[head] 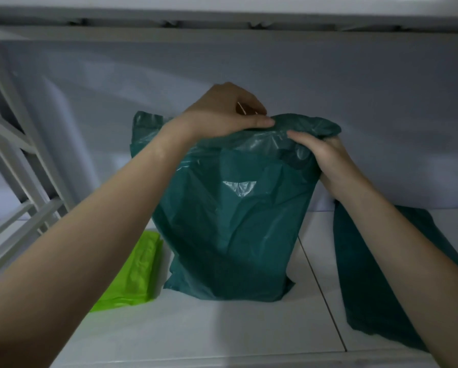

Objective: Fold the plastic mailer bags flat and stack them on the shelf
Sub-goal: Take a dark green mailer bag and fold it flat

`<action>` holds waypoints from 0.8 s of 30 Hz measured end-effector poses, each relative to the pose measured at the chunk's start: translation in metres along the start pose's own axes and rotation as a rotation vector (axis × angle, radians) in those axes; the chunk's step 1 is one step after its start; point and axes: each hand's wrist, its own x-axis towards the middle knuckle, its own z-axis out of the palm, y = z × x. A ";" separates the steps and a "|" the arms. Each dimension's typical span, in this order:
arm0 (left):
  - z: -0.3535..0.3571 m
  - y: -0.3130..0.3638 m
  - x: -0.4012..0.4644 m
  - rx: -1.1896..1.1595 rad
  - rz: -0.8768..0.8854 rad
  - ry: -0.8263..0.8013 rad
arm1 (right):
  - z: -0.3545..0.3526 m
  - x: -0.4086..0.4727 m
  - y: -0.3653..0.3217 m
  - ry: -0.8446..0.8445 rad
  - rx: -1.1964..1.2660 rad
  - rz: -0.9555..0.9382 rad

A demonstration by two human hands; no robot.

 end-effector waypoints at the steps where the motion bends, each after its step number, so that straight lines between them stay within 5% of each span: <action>1: 0.002 -0.001 0.001 0.003 0.001 0.006 | 0.002 0.000 -0.001 -0.014 -0.006 -0.007; 24: 0.020 -0.001 0.007 0.077 -0.052 0.217 | 0.010 0.006 -0.007 -0.199 -0.221 0.025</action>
